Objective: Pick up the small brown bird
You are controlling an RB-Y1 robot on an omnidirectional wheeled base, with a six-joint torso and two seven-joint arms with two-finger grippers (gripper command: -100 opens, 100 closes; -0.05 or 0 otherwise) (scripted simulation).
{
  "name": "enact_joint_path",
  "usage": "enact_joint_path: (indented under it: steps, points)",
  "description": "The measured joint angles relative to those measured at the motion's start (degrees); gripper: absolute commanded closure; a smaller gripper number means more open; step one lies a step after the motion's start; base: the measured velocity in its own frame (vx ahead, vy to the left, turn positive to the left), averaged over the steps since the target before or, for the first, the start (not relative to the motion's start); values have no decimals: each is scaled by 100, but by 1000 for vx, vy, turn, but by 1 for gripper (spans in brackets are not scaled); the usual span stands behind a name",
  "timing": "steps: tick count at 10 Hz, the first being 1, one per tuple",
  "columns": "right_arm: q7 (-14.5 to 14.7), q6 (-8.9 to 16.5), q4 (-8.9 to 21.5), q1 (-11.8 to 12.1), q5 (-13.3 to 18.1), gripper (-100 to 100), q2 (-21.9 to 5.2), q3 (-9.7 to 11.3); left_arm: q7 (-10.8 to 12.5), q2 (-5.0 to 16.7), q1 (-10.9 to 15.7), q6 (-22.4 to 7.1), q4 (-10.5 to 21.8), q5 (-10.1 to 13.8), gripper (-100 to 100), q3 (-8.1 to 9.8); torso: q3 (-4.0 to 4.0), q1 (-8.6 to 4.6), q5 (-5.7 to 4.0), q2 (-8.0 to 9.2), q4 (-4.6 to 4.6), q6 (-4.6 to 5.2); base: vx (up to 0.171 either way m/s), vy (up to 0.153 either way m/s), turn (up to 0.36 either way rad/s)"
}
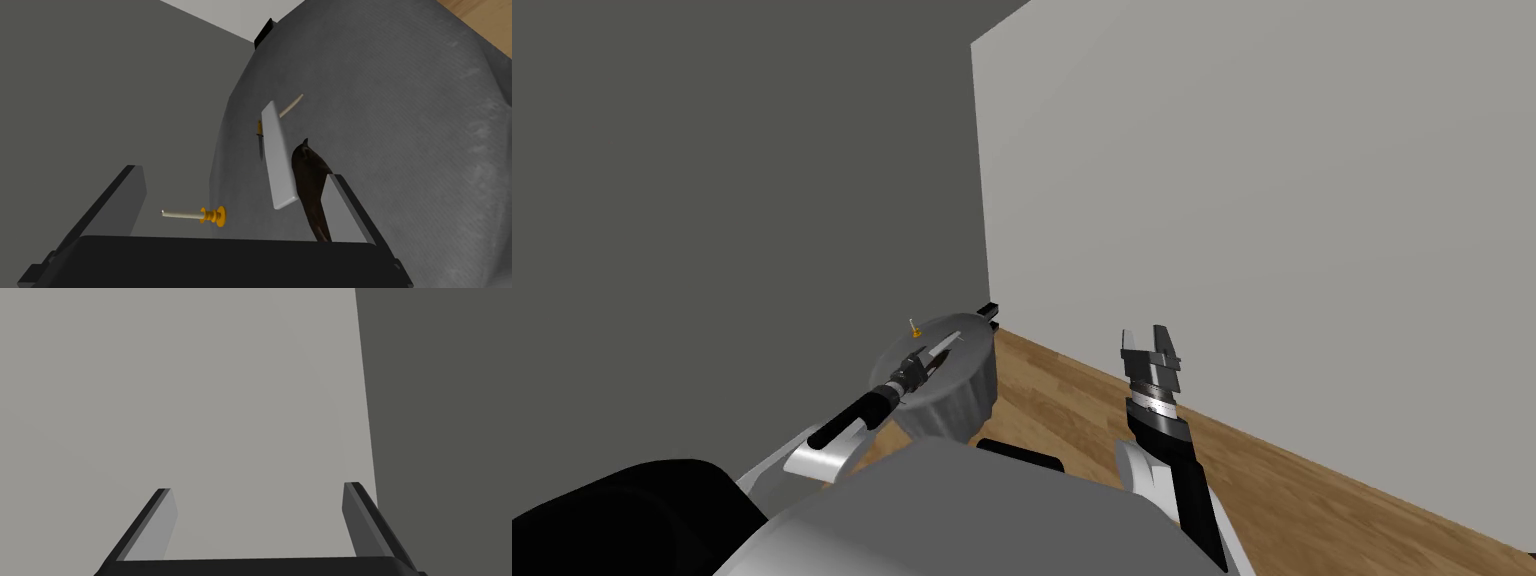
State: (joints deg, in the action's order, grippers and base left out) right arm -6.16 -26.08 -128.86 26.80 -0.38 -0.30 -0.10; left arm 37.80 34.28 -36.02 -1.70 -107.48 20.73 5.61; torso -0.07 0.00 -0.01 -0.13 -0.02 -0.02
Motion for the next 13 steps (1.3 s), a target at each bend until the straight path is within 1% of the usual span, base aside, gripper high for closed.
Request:
enact_joint_path:
  steps: [1,3,4,6,8,9,10,11,12,13]
  points:
    - [0,0,0,0,0,0,0,0,180,166,-120,-51,161,146,-100,18,-3,2,0,-6,-1,-1,59,6,-105]
    - [0,0,0,0,0,0,0,0,439,212,-169,-323,209,251,-100,60,0,-2,0,0,0,0,61,5,-236]
    - [0,0,0,0,0,0,0,0,596,317,-247,-471,307,372,-100,84,-2,1,0,-3,-1,-2,56,18,-101]
    - [0,0,0,0,0,0,0,-1,886,482,-333,-652,433,543,-100,123,1,6,1,1,0,-2,56,29,-214]
    - [0,0,0,1,0,0,0,-1,1240,751,-473,-752,823,841,-100,79,-4,10,2,-7,-1,-3,70,27,-171]
    - [0,0,0,1,0,0,0,-1,1352,711,-496,-895,785,848,-100,117,-2,3,1,-3,-1,-5,51,18,-168]
    - [0,0,0,1,0,0,0,-1,1477,695,-611,-1081,716,884,-100,174,0,1,0,1,0,-3,61,29,-234]
    - [0,0,0,1,0,0,0,-1,1641,833,-564,-1191,948,1032,-100,127,-2,6,1,-3,-1,-2,77,47,-213]
    - [0,0,0,1,0,0,-1,-1,1804,912,-649,-1273,1076,1158,-100,107,-4,12,2,-6,-2,-5,51,41,-46]
    - [0,0,0,2,0,0,-1,-1,1908,923,-696,-1368,1069,1194,-100,129,-1,8,2,0,0,-7,35,31,-98]
